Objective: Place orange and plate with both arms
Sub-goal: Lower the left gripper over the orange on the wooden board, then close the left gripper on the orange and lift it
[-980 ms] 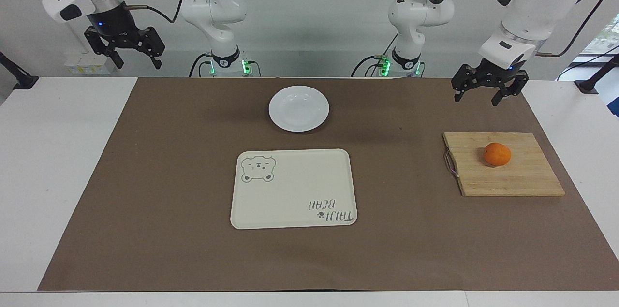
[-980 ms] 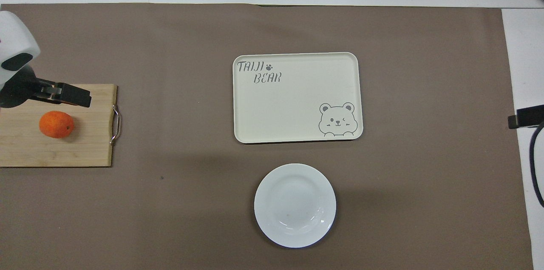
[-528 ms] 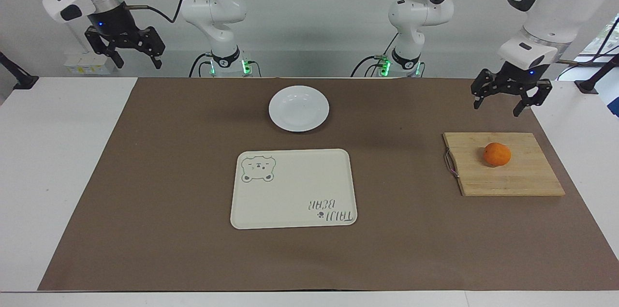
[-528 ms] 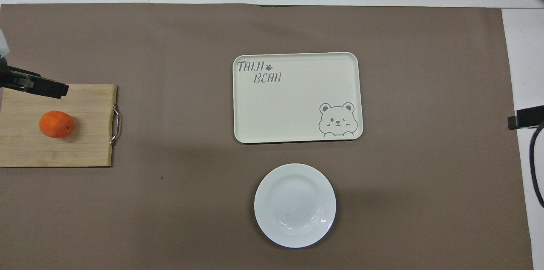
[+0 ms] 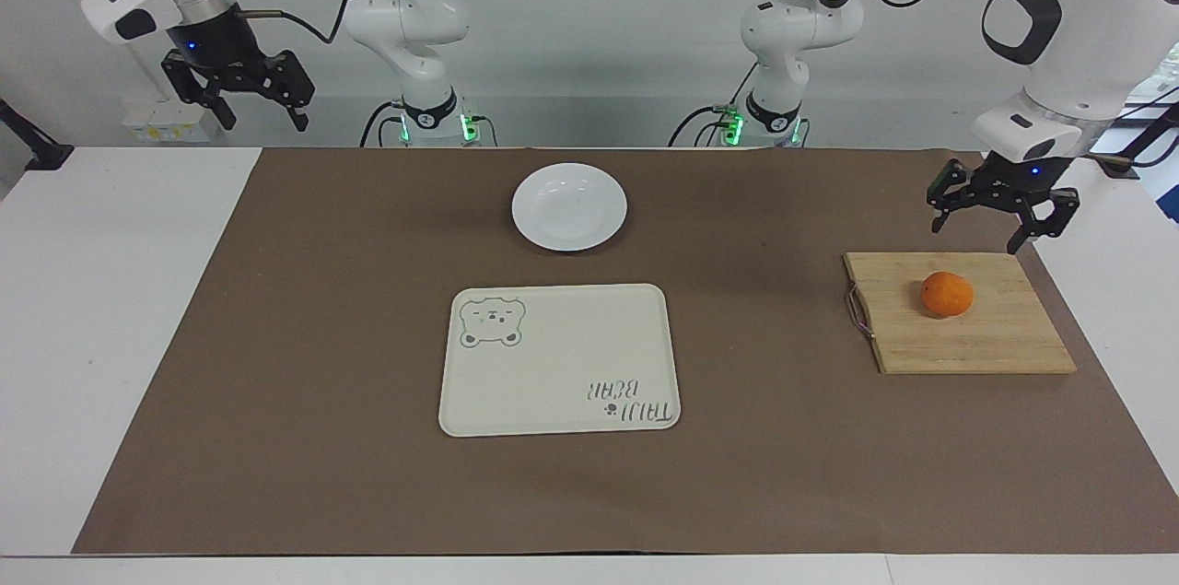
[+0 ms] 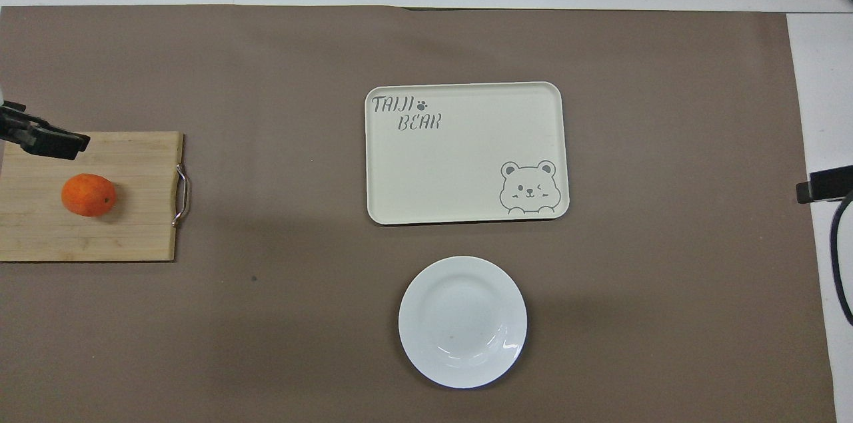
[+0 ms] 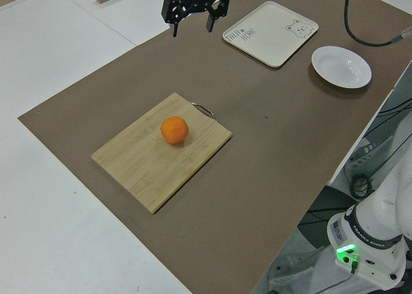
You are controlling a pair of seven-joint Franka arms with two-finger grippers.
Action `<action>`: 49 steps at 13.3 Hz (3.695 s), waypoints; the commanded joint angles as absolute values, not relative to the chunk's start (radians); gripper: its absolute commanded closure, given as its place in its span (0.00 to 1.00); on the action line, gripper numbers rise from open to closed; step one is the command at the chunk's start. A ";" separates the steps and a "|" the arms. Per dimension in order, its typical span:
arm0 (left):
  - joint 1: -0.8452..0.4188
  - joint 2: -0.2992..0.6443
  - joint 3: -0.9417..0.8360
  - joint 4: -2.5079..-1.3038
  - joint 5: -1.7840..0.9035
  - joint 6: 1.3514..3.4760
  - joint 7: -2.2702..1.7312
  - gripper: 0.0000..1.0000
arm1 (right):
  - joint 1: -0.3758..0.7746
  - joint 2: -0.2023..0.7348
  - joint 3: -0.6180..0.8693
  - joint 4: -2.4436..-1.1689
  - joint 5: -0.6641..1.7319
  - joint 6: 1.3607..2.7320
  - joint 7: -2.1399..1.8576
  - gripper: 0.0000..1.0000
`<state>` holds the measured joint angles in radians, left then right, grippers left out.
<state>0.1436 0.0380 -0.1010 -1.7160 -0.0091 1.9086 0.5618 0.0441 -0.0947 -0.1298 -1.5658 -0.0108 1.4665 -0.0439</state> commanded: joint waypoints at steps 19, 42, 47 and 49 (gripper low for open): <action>0.377 0.207 -0.106 -1.982 -0.086 2.146 0.529 0.00 | 0.034 -0.091 -0.123 -1.551 -0.021 1.448 -0.029 0.00; 0.331 0.196 -0.107 -1.948 -0.084 2.074 0.315 1.00 | 0.034 -0.092 -0.123 -1.552 -0.021 1.445 -0.031 0.00; 0.258 0.170 -0.113 -1.806 -0.054 1.878 0.195 1.00 | 0.034 -0.092 -0.124 -1.552 -0.021 1.445 -0.031 0.00; 0.192 0.129 -0.115 -1.772 -0.012 1.814 0.111 1.00 | 0.034 -0.092 -0.124 -1.552 -0.021 1.445 -0.031 0.00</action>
